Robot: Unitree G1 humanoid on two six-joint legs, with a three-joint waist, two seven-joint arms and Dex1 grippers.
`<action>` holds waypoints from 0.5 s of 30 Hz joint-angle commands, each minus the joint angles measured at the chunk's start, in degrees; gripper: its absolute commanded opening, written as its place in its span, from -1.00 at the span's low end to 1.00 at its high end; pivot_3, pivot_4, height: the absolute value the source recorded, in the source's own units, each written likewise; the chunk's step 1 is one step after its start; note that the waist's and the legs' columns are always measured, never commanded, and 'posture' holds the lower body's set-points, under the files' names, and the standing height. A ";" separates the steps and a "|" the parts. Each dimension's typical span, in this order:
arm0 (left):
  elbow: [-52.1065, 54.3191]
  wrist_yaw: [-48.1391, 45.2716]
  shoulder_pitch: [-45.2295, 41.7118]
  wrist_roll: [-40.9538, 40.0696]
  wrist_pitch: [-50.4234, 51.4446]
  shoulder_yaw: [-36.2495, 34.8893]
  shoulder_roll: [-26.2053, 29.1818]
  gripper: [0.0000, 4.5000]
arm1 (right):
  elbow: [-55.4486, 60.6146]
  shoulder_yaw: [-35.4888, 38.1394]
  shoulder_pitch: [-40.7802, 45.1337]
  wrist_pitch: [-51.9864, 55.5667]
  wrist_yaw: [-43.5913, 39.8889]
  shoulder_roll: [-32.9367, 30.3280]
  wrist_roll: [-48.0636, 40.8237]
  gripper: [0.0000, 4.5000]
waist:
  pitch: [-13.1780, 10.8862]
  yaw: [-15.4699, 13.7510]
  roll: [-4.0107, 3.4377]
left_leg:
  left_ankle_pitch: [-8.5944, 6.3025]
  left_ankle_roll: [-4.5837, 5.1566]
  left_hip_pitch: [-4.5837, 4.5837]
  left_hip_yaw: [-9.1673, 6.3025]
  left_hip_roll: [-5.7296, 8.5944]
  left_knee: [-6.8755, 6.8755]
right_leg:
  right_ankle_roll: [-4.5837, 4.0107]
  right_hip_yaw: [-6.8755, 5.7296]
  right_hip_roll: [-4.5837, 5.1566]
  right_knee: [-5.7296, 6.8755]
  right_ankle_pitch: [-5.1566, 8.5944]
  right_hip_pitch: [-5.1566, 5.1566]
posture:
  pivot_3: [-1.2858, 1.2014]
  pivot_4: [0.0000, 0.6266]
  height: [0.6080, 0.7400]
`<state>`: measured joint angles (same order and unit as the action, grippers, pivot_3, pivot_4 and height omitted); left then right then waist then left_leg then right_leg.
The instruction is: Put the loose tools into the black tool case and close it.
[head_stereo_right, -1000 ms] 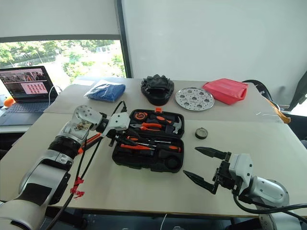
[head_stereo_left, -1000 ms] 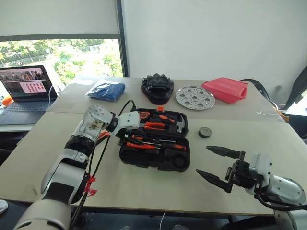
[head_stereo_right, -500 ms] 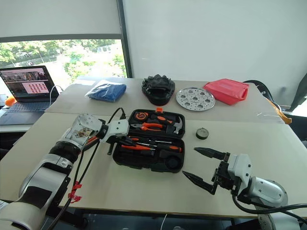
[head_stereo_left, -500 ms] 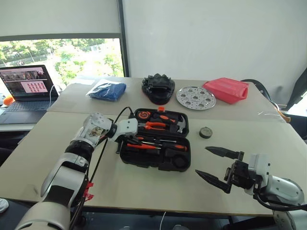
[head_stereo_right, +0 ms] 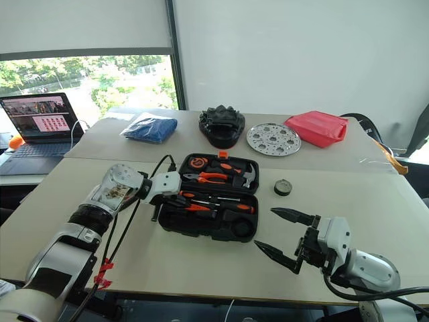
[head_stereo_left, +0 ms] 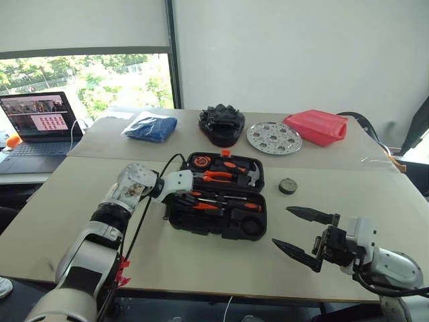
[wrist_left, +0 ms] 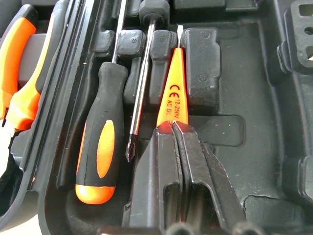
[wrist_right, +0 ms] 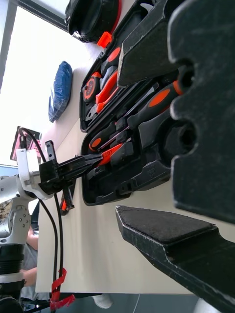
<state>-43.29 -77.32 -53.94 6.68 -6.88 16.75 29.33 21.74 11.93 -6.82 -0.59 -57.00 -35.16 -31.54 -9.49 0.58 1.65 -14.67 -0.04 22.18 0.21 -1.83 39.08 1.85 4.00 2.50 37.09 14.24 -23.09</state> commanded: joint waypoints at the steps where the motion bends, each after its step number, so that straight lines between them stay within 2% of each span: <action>1: 1.12 0.87 1.93 -1.77 3.19 -1.46 -0.44 -0.96 | 1.50 0.55 0.08 -1.43 0.30 0.25 0.13 1.00 | 0.02 -0.01 -0.03 | 0.00 0.00 -0.04 0.00 0.00 0.02 | 0.01 0.00 0.00 0.01 0.00 0.03 | 0.03 -0.52 1.00; 5: 11.39 -3.87 6.83 -13.73 5.90 -10.34 2.27 -0.96 | 0.53 0.79 0.33 -1.91 -0.54 0.11 0.04 1.00 | 0.01 0.43 -0.03 | 0.02 -0.01 -0.01 0.00 -0.02 0.02 | 0.01 0.01 -0.02 0.05 0.00 -0.04 | 0.03 -0.52 1.00; 8: 19.88 -1.04 13.85 -19.92 8.41 -17.96 5.35 -0.65 | -0.34 0.79 0.92 -2.47 -1.18 0.07 0.05 1.00 | 0.00 0.84 -0.02 | 0.02 -0.01 0.13 0.00 -0.10 0.00 | -0.05 0.01 -0.05 0.06 -0.02 -0.23 | 0.03 -0.52 1.00; 11: 29.17 2.17 25.74 -24.32 10.13 -26.12 9.43 -0.19 | -1.35 0.62 1.89 -3.27 -1.55 0.42 0.24 1.00 | 0.02 1.88 -0.08 | 0.01 0.01 0.08 0.00 -0.13 -0.12 | -0.07 0.09 -0.03 0.04 -0.02 -0.26 | 0.03 -0.52 1.00; 13: 33.27 4.45 31.20 -26.56 11.50 -29.51 10.41 0.13 | -1.92 0.64 2.44 -3.98 -1.77 0.71 0.37 1.00 | 0.03 1.90 -0.10 | -0.01 0.03 -0.01 -0.11 -0.16 -0.20 | -0.08 0.15 0.01 0.04 -0.02 -0.25 | 0.03 -0.52 1.00; 15: 38.18 7.60 39.64 -30.55 11.64 -36.92 9.91 0.47 | -2.25 0.21 3.20 -3.62 -2.18 0.90 -0.37 1.00 | 0.02 1.52 -0.08 | 0.00 0.02 0.02 -0.10 -0.14 -0.15 | -0.07 0.08 0.07 0.04 -0.01 -0.23 | 0.03 -0.52 1.00</action>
<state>-10.29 -72.71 -17.58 -20.06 4.39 -14.21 39.14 18.61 11.55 -4.44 -3.07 -58.72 -34.33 -30.62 -9.47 2.09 1.57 -14.67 -0.03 22.21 0.13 -1.98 38.97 1.78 4.07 2.60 37.12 14.22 -23.29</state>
